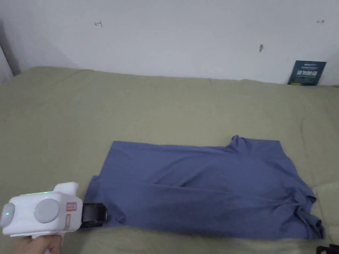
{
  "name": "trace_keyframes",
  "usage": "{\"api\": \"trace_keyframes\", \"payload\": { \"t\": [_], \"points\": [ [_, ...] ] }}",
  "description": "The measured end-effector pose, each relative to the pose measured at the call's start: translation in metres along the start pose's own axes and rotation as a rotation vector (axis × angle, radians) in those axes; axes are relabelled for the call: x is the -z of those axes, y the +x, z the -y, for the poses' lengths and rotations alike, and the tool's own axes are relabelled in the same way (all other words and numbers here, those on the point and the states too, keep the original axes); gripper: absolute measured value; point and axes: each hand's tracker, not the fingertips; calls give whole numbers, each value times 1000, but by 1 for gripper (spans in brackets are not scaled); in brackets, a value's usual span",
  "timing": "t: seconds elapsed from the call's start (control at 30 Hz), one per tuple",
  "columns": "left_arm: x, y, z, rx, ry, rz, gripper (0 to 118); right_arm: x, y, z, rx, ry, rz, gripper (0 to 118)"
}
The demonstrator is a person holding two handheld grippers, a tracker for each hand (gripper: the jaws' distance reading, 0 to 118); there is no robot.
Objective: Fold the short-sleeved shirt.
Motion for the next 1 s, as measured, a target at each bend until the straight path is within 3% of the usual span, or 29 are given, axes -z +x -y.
{"api": "trace_keyframes", "payload": {
  "t": [0.03, 0.07, 0.1, 0.13, 0.17, 0.23, 0.27, 0.33, 0.37, 0.5, 0.57, 0.6, 0.63, 0.67, 0.7, 0.8, 0.83, 0.93, 0.97, 1.0],
  "points": [
    [-2, 3, 3, -4, 6, -7, 114, 1, -2, -1, 0, 0, 5, 0],
    [-1, 4, 5, -7, 10, 0, 104, 2, -1, -3, -1, -3, 5, 0],
    [-29, 17, 1, -19, 23, 50, 81, 4, 0, -6, -3, -3, 3, 0],
    [-30, 21, 2, -13, 10, 56, 34, 5, 0, -9, -6, -1, 6, 0],
    [-33, 28, 7, -25, 27, 47, 4, 8, 1, -11, -9, 1, 8, 0],
    [-12, 5, -9, -43, -54, 104, 4, 12, 3, -18, -10, 13, 6, 1],
    [-12, 4, -12, -39, -48, 100, 4, 14, 4, -23, 5, 22, 2, 26],
    [-11, 1, -18, -38, -46, 103, 4, 26, 5, -27, 26, 7, -5, 115],
    [-16, 7, -10, -26, -16, 90, 4, 34, 5, -29, 33, -17, -29, 117],
    [-16, 8, -13, 3, -25, 89, 4, 54, -12, -30, 60, -21, 0, 116],
    [-15, 7, -14, 9, -27, 90, 4, 65, -2, -43, 89, -23, -8, 112],
    [-16, 6, -14, 9, -28, 91, 4, 70, -1, -45, 104, -32, -1, 100],
    [-16, 7, -15, 8, -27, 92, 4, 73, -1, -46, 114, -30, 5, 65],
    [-16, 7, -15, 7, -27, 92, 4, 74, -1, -44, 113, -23, 8, 19],
    [-16, 7, -15, 11, -30, 93, 4, 77, 4, -46, 100, -31, 48, 19],
    [-17, 8, -17, 32, -28, 68, 4, 64, 6, -37, 107, -11, -9, 17],
    [-18, 8, -17, 28, -26, 68, 4, 37, -18, -35, 78, 16, 14, 17],
    [-25, 8, -16, 29, -19, 62, 4, 12, -33, -25, 72, 33, 7, 17],
    [-29, 8, -16, 30, -17, 56, 4, 29, -1, -35, 118, -11, -55, 17],
    [-33, 8, -15, 31, -13, 53, 4, 25, 2, -36, 115, -6, -58, 17]
  ]
}}
